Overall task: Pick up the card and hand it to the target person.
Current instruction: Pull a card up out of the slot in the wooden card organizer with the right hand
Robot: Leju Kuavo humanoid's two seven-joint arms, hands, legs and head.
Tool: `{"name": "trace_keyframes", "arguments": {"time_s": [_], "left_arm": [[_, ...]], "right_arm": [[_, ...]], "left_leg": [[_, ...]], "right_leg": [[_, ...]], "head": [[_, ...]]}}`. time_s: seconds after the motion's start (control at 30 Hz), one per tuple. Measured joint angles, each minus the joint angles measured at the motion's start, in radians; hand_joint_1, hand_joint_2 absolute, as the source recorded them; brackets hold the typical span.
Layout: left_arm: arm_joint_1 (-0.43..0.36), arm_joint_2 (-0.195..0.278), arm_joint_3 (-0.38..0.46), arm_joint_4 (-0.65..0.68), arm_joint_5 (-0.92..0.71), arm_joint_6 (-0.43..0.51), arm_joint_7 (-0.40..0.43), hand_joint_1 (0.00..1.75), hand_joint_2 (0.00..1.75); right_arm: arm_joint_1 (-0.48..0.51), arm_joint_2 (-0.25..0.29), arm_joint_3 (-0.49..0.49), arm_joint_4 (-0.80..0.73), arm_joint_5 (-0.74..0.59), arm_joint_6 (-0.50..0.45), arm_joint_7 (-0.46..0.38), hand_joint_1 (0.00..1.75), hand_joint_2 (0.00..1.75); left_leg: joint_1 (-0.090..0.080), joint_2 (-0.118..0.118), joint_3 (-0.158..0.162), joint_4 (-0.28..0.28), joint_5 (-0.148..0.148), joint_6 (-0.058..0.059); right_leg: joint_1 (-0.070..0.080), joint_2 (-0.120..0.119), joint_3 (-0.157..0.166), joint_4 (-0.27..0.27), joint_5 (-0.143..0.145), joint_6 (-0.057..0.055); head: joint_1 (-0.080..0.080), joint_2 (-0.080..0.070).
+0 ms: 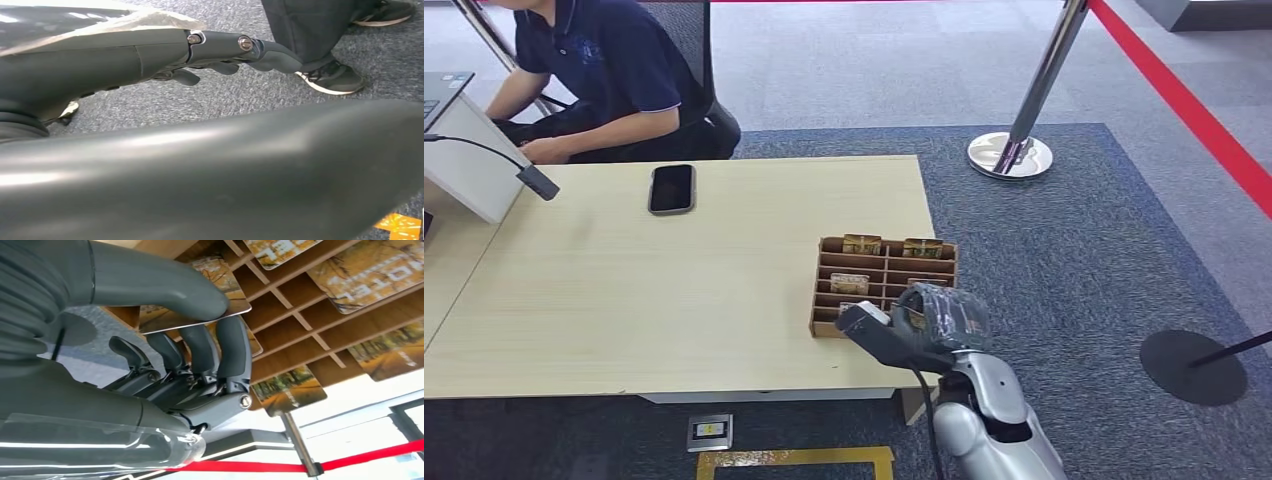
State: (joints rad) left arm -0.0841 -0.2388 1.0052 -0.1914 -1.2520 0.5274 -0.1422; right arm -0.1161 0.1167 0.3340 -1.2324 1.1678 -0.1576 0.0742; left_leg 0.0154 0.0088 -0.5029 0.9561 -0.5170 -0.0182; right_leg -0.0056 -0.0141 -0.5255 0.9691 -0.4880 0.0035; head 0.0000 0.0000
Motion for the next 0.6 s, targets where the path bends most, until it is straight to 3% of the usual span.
{"name": "trace_keyframes", "arguments": {"time_s": [0.23, 0.6], "left_arm": [[0.000, -0.001, 0.005, -0.001, 0.002, 0.005, 0.004, 0.00, 0.00], [-0.003, 0.001, -0.005, 0.002, -0.007, 0.004, -0.002, 0.00, 0.00]], "right_arm": [[-0.003, -0.027, 0.022, -0.117, -0.055, 0.020, -0.026, 1.39, 1.75], [-0.175, -0.034, 0.091, -0.046, -0.131, 0.043, -0.075, 1.30, 1.75]], "left_leg": [[0.000, 0.000, -0.001, 0.000, -0.001, 0.000], [0.000, 0.002, 0.000, 0.000, -0.001, 0.000]], "right_leg": [[0.000, 0.000, -0.001, 0.001, -0.001, 0.000], [0.000, 0.002, -0.001, 0.001, 0.000, 0.000]], "head": [[0.000, 0.000], [0.000, 0.000]]}}
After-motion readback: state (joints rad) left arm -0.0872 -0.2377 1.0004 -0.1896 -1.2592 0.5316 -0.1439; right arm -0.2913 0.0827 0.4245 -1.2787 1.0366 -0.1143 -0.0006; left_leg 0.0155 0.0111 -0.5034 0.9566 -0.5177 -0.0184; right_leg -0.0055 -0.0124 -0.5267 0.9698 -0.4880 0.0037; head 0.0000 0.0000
